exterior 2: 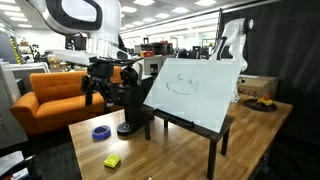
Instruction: Use the yellow eraser to clean the whiteboard
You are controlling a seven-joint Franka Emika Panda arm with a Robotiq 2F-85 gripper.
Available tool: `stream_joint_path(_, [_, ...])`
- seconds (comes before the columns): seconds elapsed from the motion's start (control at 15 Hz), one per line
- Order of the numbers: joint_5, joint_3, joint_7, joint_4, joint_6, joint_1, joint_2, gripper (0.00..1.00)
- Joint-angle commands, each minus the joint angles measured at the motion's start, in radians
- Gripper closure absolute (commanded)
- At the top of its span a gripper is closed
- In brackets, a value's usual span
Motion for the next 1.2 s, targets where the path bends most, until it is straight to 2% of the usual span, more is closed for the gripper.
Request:
stream_joint_path(0.0, [-0.024, 0.023, -0.075, -0.023, 0.126, -0.012, 0.088, 0.00])
stream_joint_path(0.47, [-0.079, 0.061, -0.171, 0.013, 0.309, -0.031, 0.323, 0.00])
stream_joint_path(0.87, [-0.182, 0.081, -0.154, 0.082, 0.457, -0.046, 0.487, 0.00])
stream_joint_path(1.13, [-0.204, 0.089, -0.116, 0.102, 0.454, -0.047, 0.511, 0.00])
